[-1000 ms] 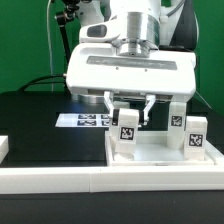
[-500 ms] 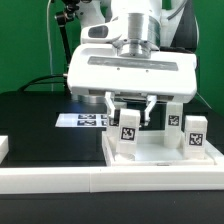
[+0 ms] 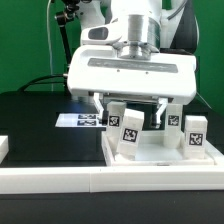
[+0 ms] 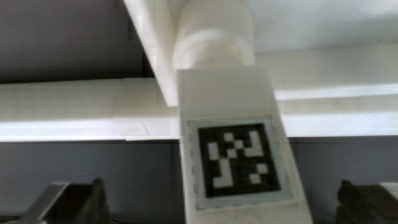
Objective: Assemble square table
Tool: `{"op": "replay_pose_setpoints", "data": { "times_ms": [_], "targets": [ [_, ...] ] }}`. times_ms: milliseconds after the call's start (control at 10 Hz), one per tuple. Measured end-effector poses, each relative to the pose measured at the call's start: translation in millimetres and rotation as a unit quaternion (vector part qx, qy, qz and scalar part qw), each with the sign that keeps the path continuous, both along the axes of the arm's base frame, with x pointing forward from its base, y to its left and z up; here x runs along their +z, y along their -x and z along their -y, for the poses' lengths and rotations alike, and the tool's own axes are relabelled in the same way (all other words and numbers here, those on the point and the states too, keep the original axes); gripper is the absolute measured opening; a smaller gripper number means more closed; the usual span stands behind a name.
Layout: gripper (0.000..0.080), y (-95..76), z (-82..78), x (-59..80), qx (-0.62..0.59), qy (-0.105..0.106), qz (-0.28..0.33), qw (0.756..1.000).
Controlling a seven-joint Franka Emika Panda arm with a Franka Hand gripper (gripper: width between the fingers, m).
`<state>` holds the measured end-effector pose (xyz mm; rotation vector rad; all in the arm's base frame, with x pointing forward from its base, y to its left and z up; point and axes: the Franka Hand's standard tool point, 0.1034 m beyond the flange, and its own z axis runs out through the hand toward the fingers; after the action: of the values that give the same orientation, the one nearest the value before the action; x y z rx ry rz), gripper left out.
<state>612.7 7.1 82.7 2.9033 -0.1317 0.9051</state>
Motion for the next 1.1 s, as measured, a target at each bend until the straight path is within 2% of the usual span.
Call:
{"op": "replay_pose_setpoints", "data": {
  "times_ms": [500,600,900,1000,1100],
  "targets": [
    [0.0649,0.2,0.2,-0.1,0.004,0.003,-0.002,1.0],
    [0.0649,-0.6,0.7,4.7,0.005,0.001,-0.007,1.0],
    [0.0649,-2.5,-2.4,13.8,0.006,-0.009,-0.027,1.0],
    [0.0649,-1.8,-4.0,10.9,0.006,-0.013,-0.041,0.999],
    [0.0649,-1.8,-6.6,7.1,0.004,-0.024,-0.08,0.997]
  ]
}}
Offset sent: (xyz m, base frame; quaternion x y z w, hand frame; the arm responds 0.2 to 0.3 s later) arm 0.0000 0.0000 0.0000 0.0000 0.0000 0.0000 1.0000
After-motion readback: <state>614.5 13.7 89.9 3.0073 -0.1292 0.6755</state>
